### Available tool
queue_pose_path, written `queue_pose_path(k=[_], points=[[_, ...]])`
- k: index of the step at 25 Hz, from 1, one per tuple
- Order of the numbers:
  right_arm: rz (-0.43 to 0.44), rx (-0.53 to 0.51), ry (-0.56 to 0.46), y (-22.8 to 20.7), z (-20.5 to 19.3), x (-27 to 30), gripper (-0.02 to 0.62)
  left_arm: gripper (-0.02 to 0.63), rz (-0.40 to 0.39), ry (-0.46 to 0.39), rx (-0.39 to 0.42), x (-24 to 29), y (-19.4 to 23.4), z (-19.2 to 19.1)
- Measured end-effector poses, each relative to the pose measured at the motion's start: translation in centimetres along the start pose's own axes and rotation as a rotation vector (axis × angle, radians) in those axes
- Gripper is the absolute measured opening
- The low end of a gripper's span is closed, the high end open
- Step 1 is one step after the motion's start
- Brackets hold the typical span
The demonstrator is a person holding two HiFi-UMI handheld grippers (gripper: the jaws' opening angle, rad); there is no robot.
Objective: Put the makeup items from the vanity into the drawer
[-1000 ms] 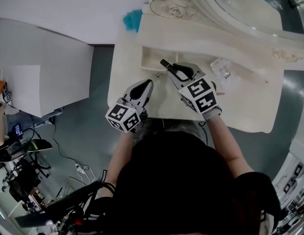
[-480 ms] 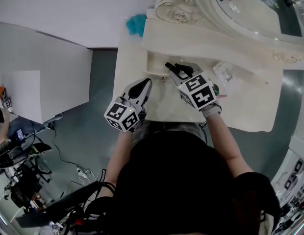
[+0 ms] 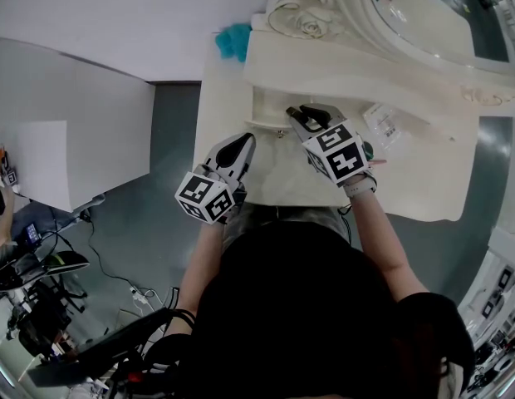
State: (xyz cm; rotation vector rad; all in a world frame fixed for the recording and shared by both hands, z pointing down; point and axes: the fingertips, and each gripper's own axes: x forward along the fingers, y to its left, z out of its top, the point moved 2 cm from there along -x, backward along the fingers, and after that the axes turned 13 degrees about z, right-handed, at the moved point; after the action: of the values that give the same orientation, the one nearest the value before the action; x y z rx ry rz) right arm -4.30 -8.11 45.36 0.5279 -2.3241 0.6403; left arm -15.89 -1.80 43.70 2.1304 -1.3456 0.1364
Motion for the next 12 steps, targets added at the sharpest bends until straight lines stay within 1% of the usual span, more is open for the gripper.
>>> queue_pose_path(k=[12], points=[[-0.025,0.038,-0.045,0.0,0.1,-1.2,0.11,0.017,-0.031,0.012,0.0,0.1,-0.1,-0.2]])
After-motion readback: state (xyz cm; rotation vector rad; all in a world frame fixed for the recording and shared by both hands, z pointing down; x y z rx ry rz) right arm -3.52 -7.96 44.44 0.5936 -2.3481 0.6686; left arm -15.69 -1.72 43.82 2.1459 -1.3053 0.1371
